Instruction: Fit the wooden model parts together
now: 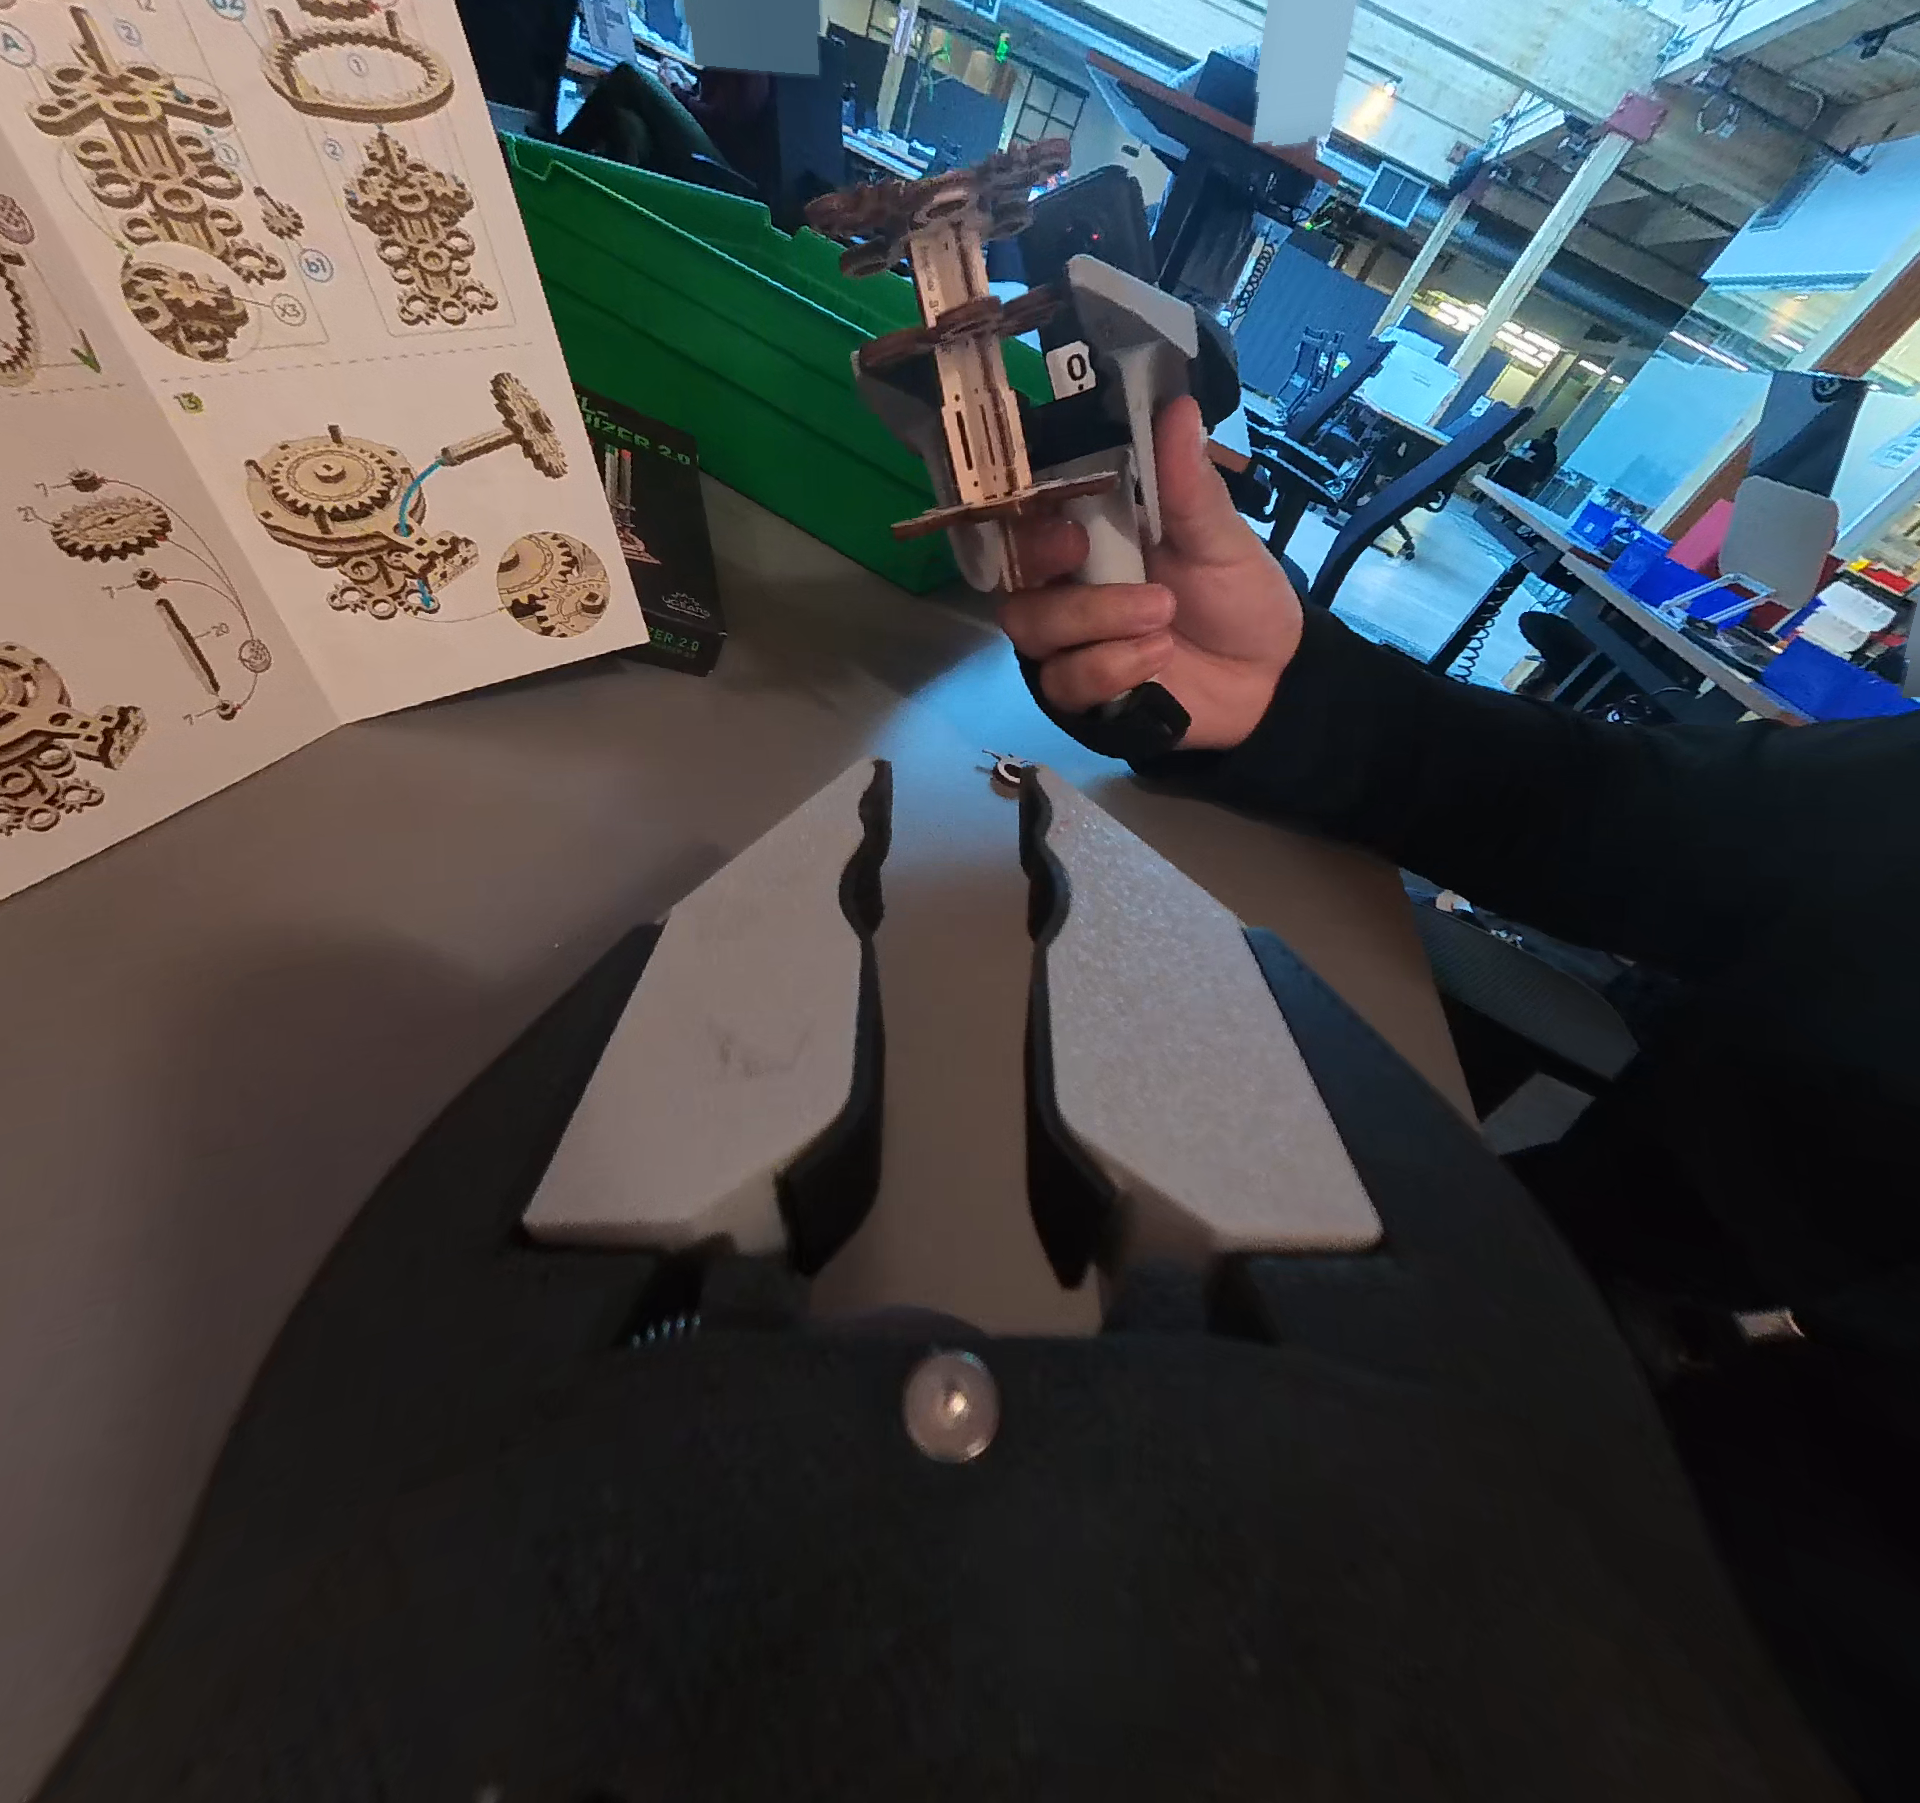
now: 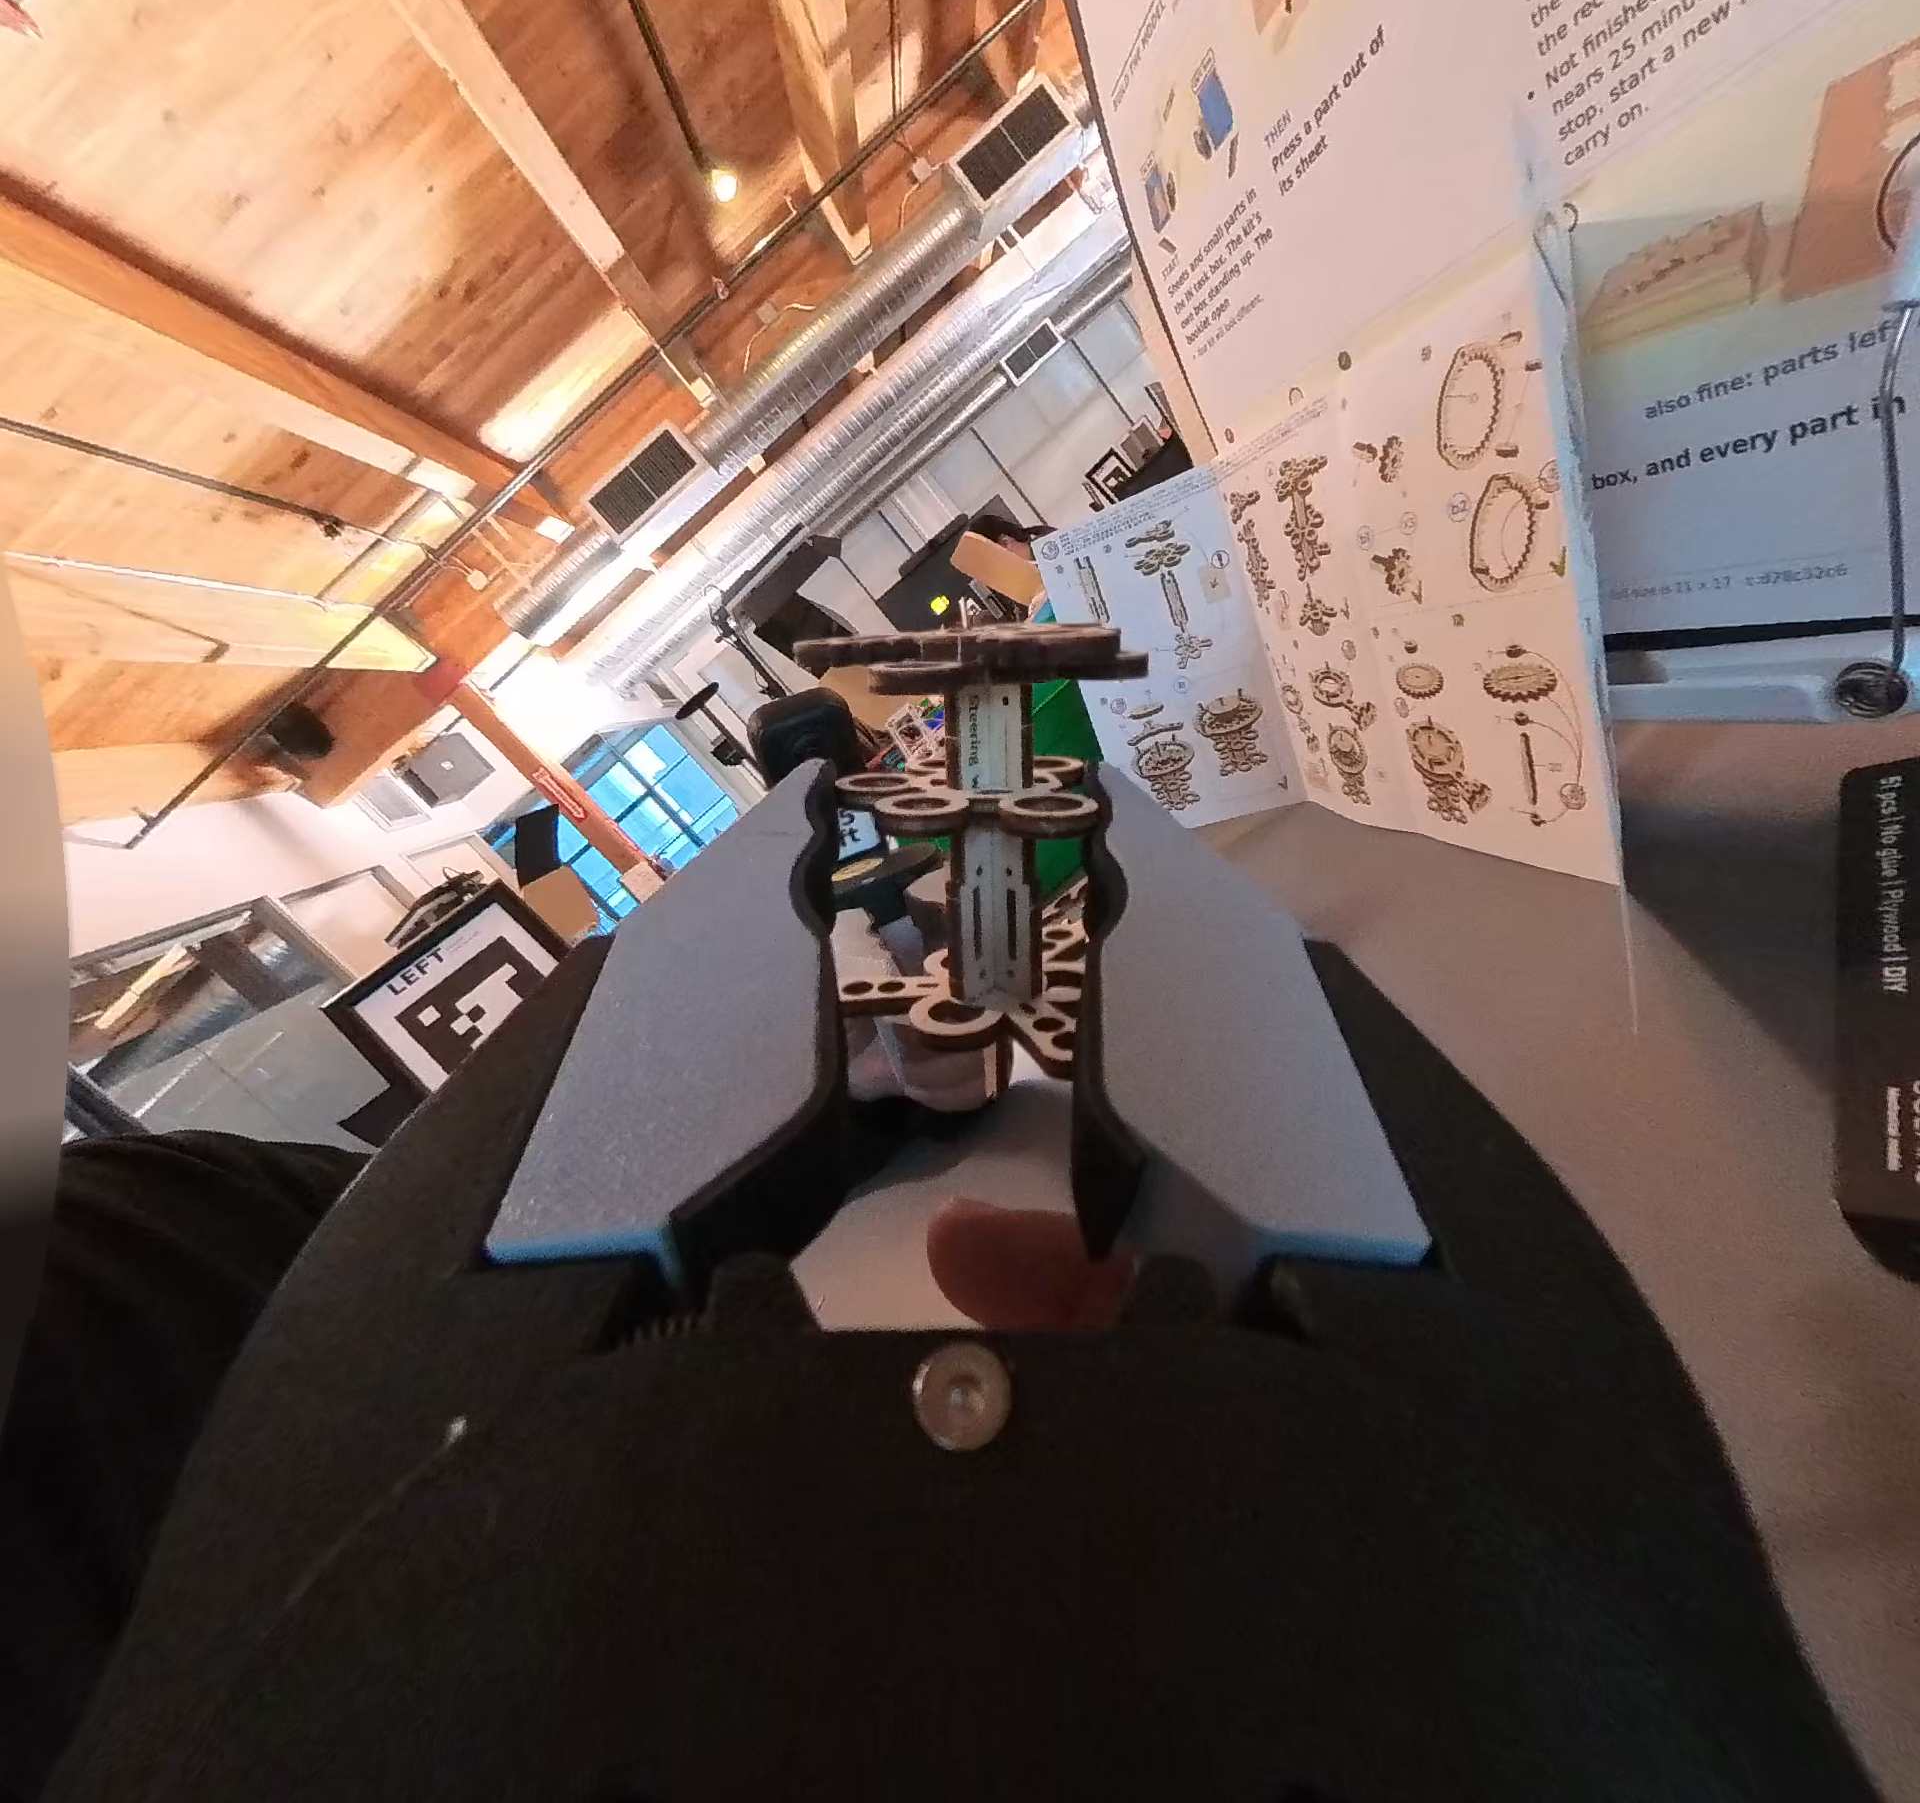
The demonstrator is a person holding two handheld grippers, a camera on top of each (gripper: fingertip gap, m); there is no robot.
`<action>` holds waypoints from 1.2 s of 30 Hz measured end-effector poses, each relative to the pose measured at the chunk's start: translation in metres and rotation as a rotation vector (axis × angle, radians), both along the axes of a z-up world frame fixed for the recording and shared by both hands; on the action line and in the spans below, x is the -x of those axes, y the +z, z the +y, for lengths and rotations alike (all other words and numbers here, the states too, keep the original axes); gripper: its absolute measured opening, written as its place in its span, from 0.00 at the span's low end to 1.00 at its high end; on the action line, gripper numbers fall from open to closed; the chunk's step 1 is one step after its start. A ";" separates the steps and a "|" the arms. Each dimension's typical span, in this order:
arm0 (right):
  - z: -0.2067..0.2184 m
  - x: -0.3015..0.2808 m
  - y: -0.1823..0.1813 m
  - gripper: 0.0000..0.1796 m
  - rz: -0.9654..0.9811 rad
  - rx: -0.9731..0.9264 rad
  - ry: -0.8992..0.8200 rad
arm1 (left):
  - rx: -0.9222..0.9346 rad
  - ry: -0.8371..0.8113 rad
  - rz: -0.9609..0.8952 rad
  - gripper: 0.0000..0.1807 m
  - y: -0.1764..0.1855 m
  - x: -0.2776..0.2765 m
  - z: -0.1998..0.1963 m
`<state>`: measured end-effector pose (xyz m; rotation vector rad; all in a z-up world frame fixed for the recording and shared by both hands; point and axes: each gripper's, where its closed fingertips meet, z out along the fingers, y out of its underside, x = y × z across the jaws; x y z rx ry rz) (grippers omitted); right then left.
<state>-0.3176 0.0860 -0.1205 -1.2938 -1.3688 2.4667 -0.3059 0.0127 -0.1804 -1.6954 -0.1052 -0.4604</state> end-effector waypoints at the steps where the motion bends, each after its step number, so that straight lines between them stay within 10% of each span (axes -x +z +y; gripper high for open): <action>1: 0.000 0.000 0.000 0.24 -0.001 0.004 0.003 | -0.001 0.000 -0.001 0.12 0.000 0.000 0.000; 36: -0.056 0.001 -0.020 0.24 -0.016 0.000 0.097 | -0.068 -0.031 -0.294 0.00 0.008 -0.018 0.030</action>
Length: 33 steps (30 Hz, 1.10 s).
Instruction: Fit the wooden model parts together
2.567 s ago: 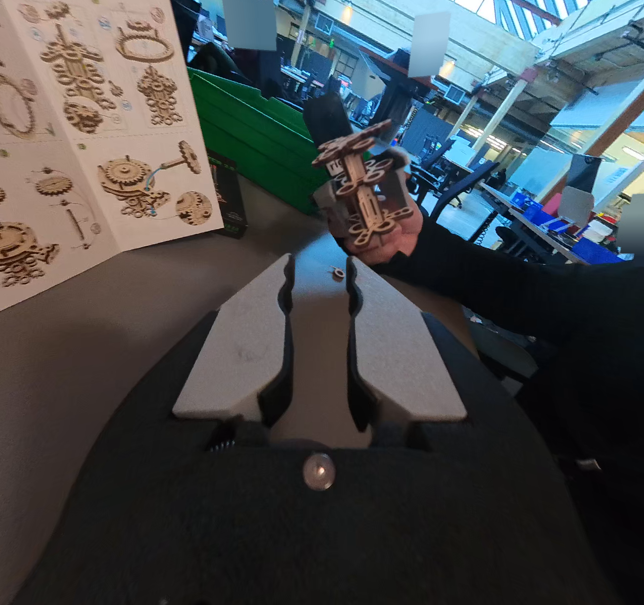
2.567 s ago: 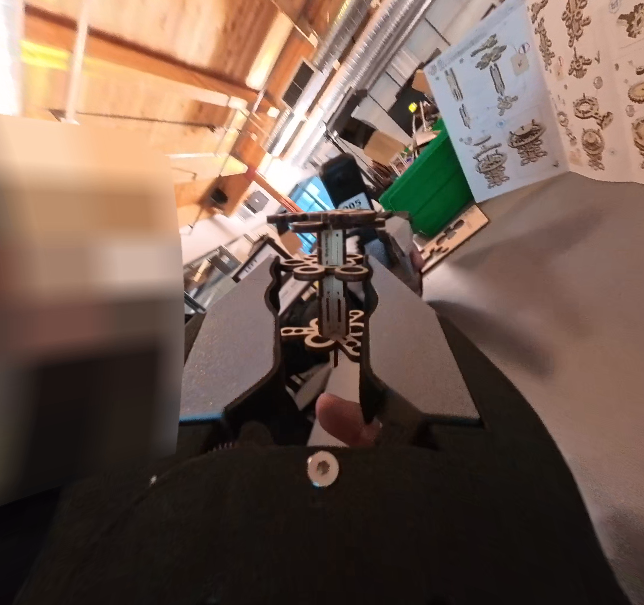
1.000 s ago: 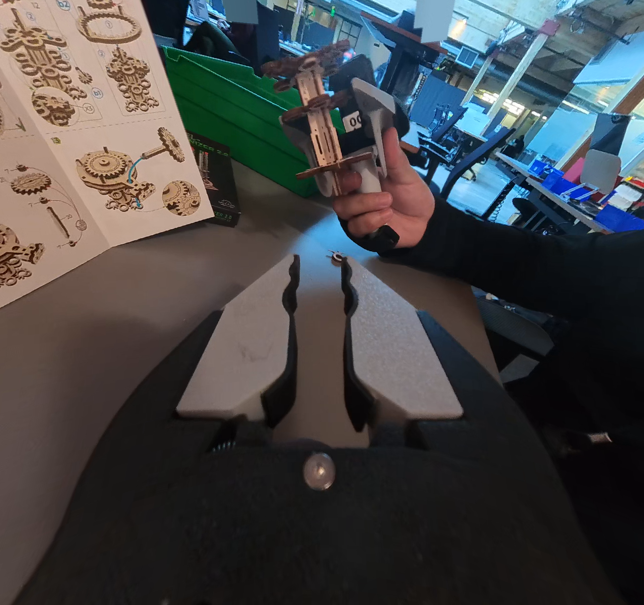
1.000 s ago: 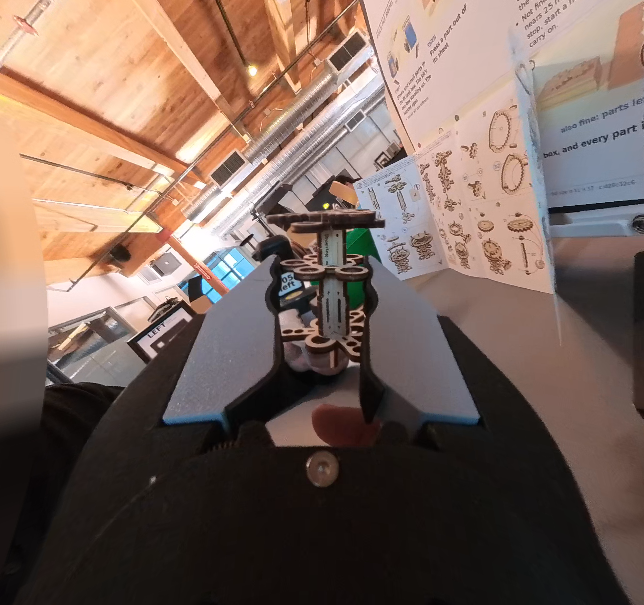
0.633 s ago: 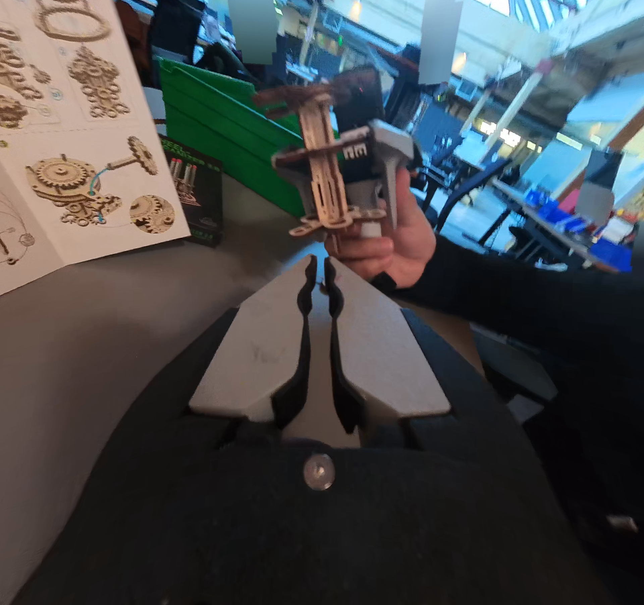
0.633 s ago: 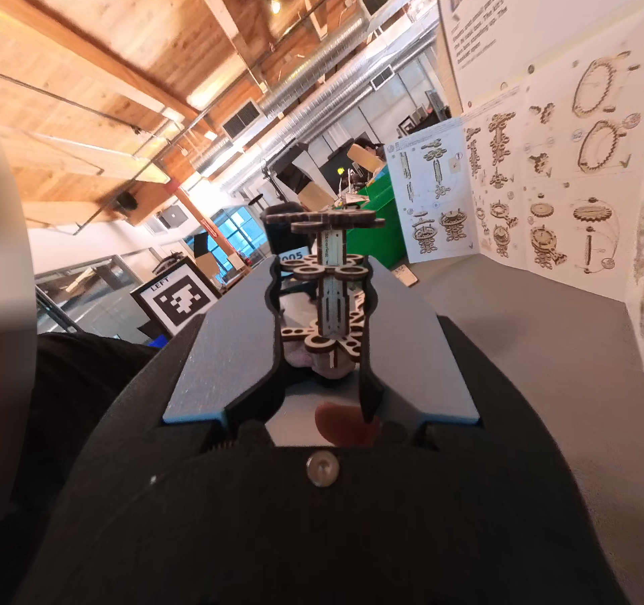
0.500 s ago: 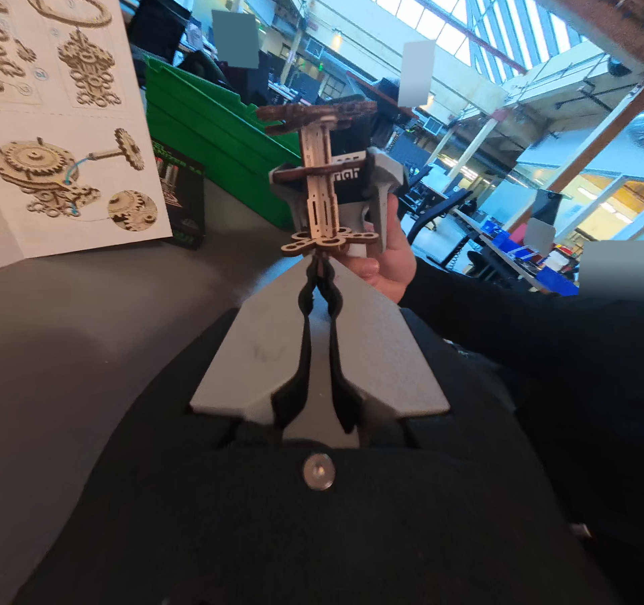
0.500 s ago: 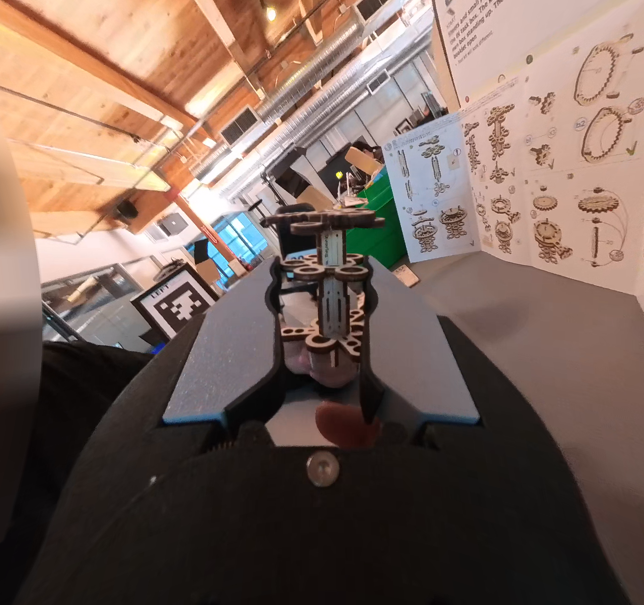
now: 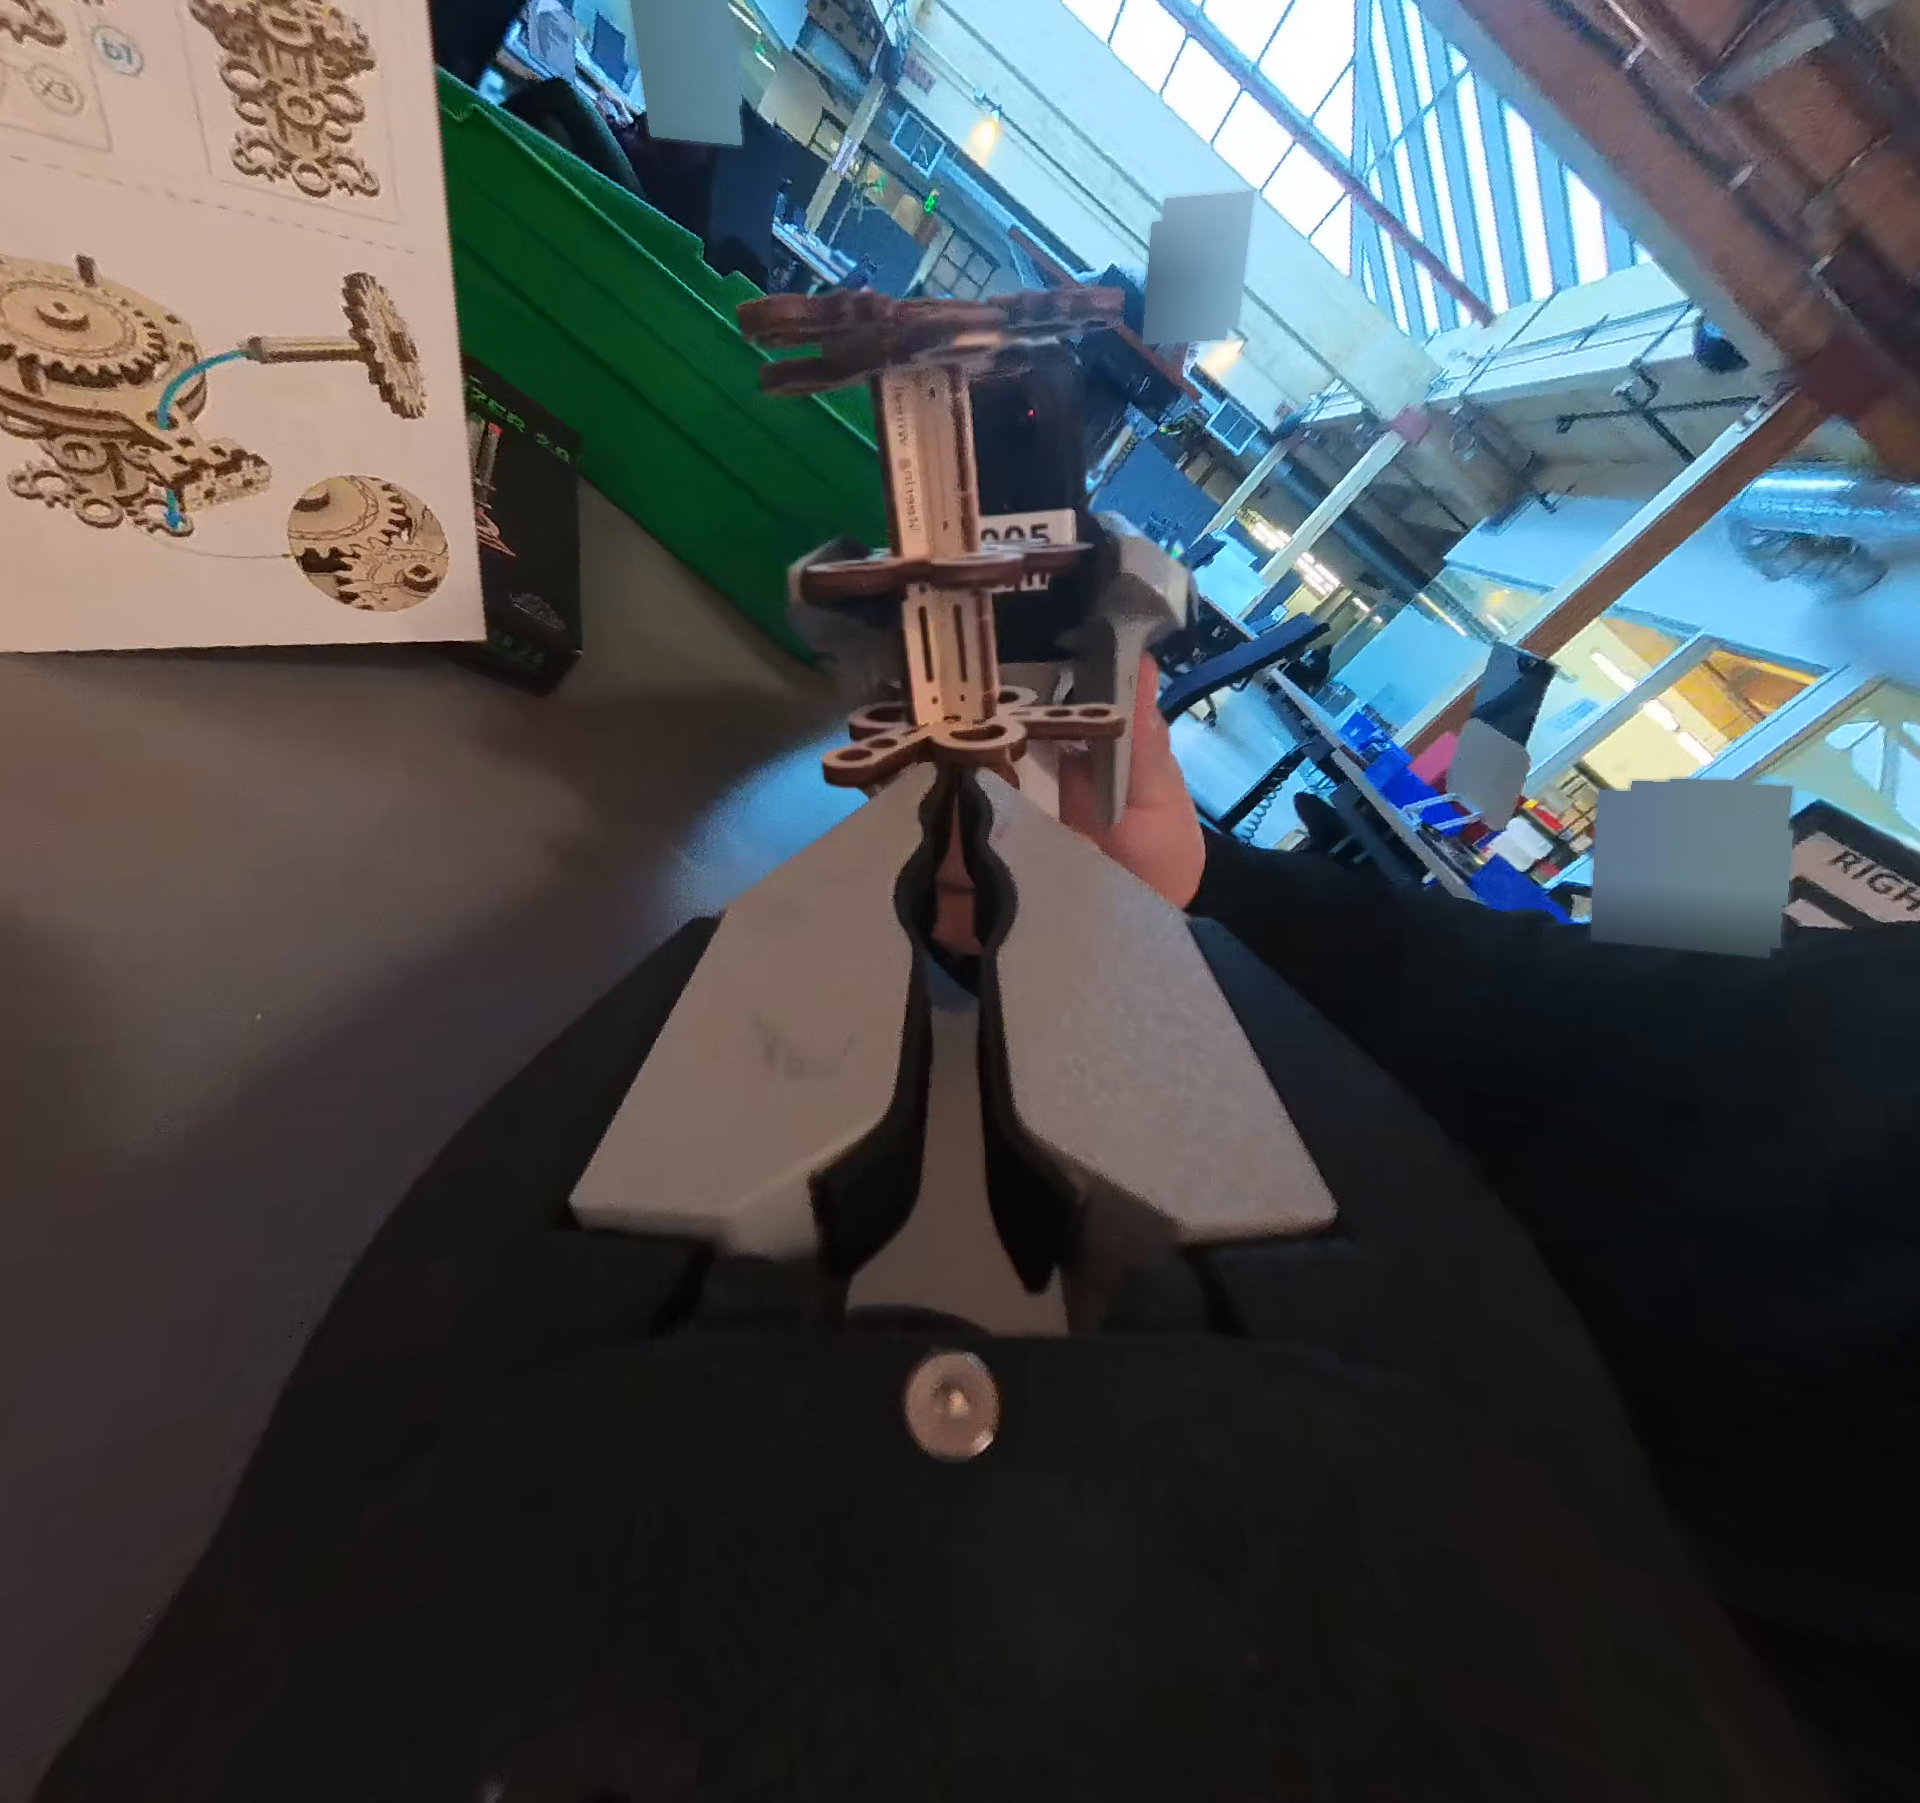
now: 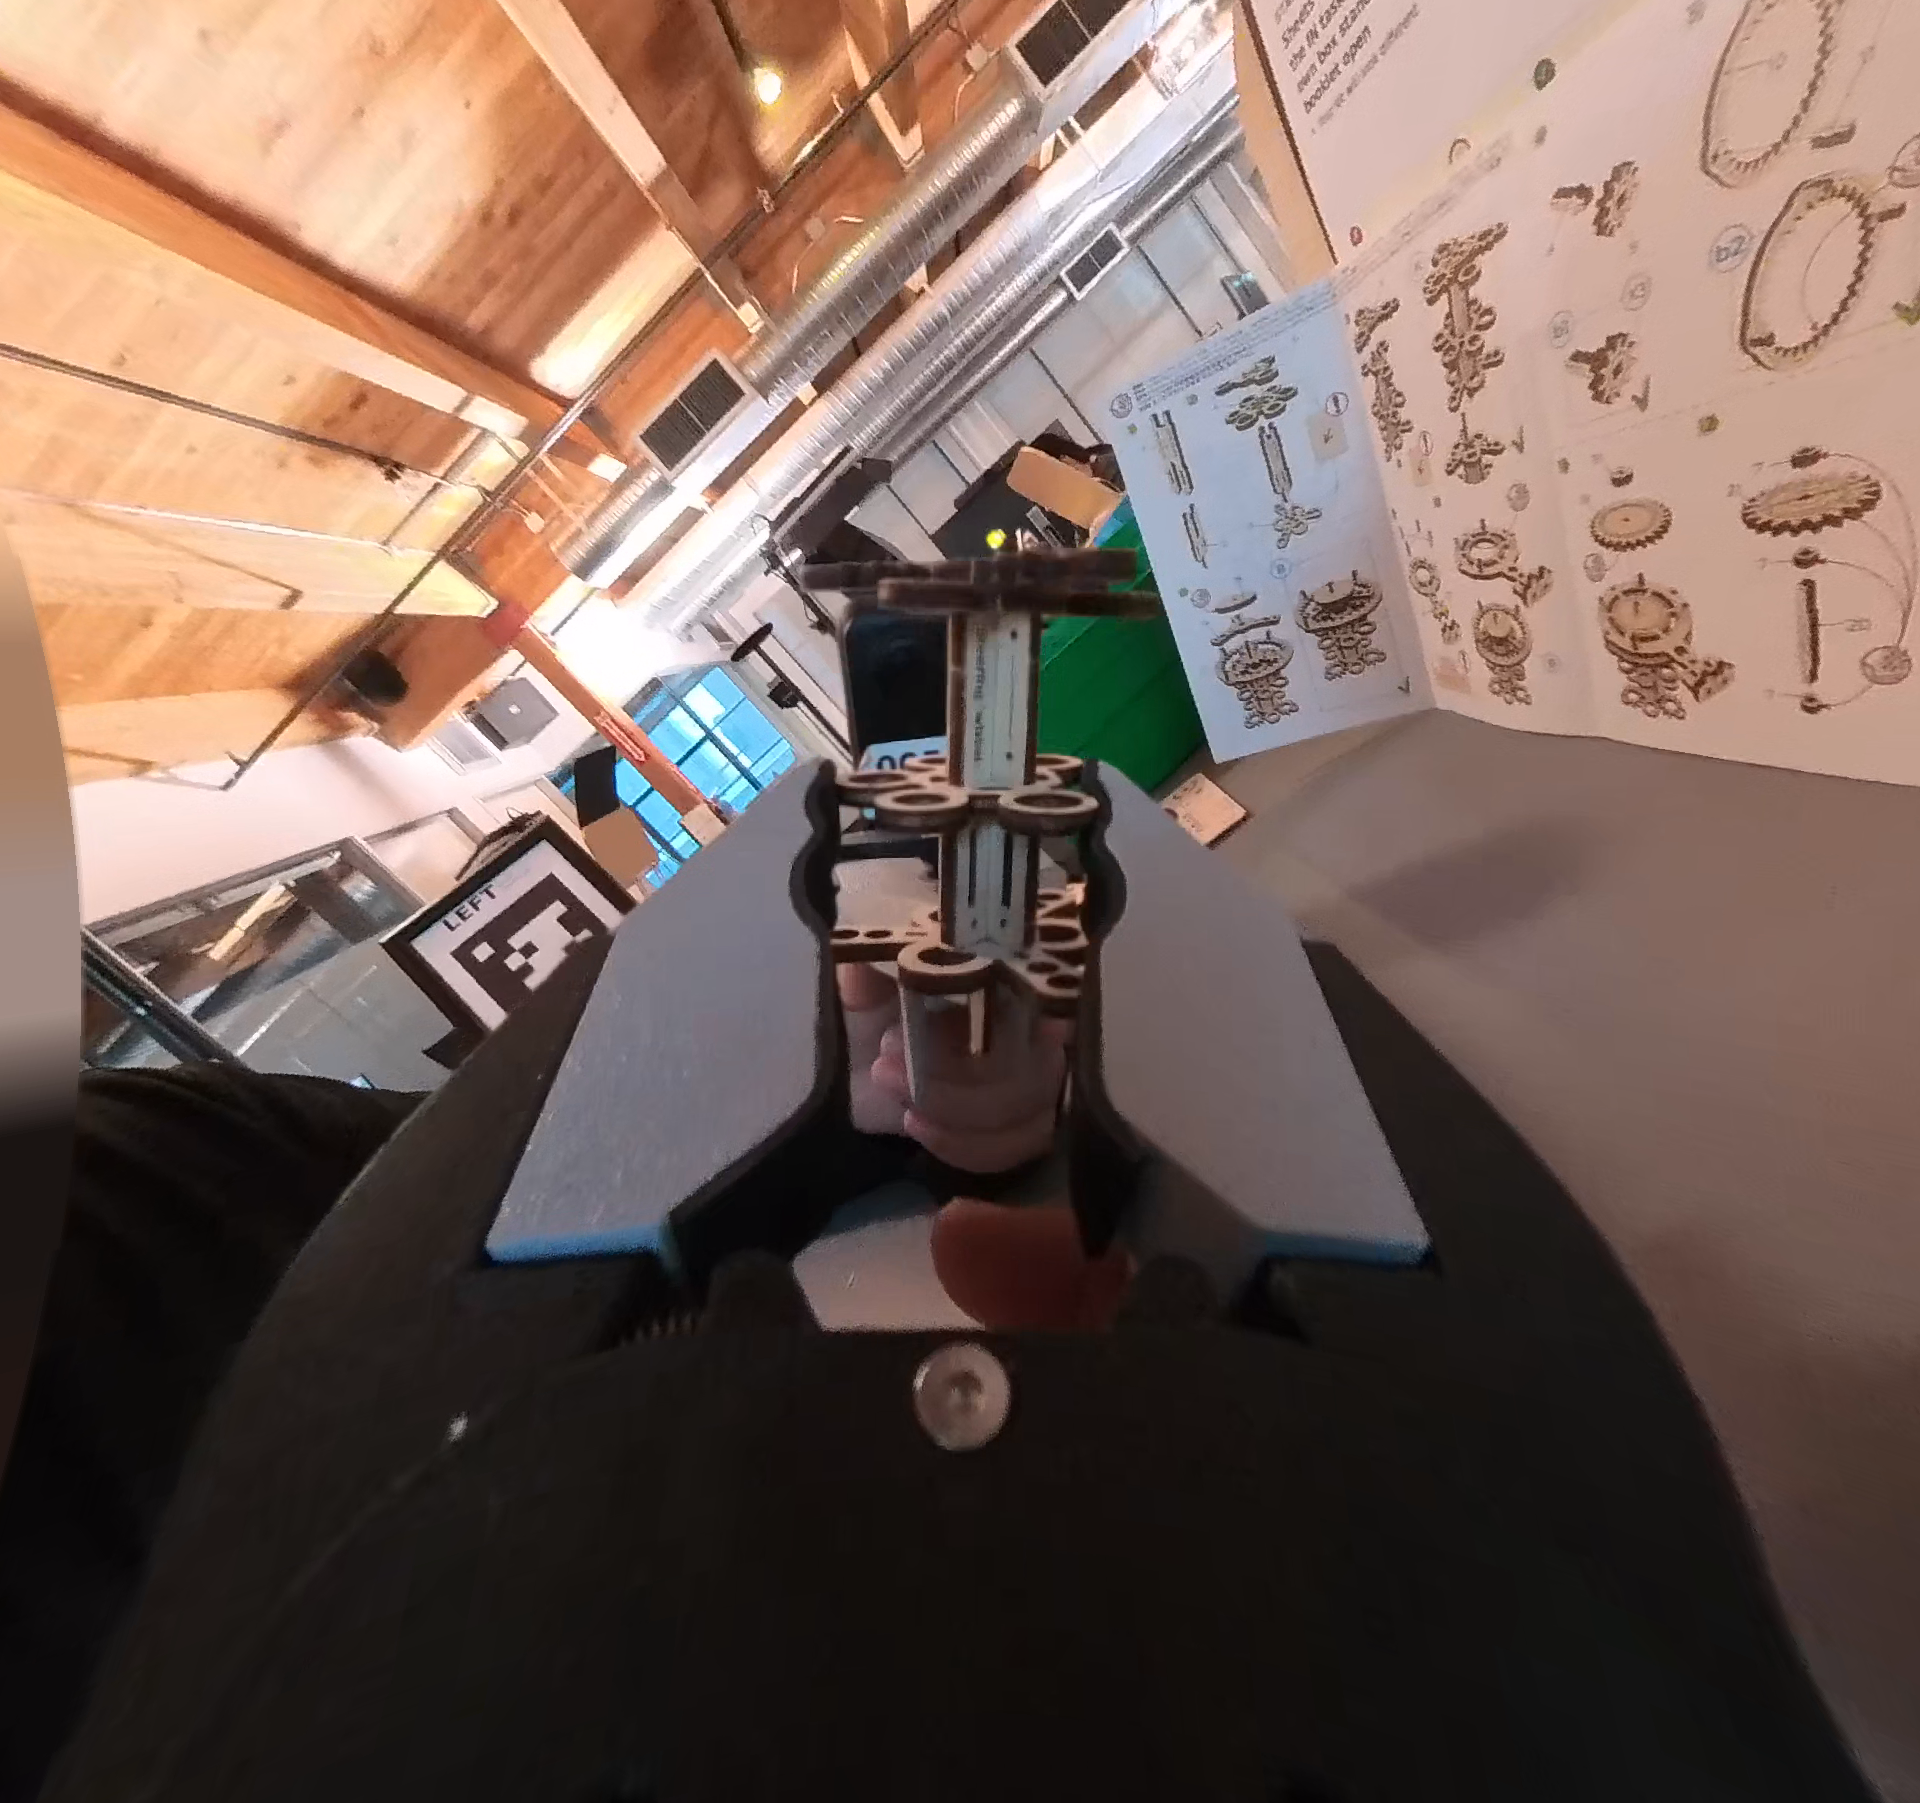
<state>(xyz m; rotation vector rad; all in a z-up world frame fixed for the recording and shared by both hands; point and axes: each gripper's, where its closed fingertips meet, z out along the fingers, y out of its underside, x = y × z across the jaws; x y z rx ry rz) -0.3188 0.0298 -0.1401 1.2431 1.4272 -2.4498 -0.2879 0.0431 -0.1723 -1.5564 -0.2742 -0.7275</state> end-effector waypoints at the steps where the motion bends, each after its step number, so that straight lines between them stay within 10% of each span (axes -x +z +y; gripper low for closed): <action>1: 0.000 0.000 0.000 0.24 0.000 0.002 0.002 | 0.000 0.001 0.002 0.00 0.000 0.001 0.000; 11: 0.006 -0.003 0.009 0.24 0.038 0.046 0.007 | -0.067 -0.054 -0.072 0.13 0.011 -0.011 -0.001; 23: 0.000 -0.009 0.012 0.25 0.047 0.048 0.084 | -0.029 0.085 0.164 0.01 0.006 -0.004 0.004; 33: 0.021 -0.009 -0.014 0.40 0.257 -0.857 -0.302 | 0.036 0.176 0.041 0.01 -0.003 0.021 -0.005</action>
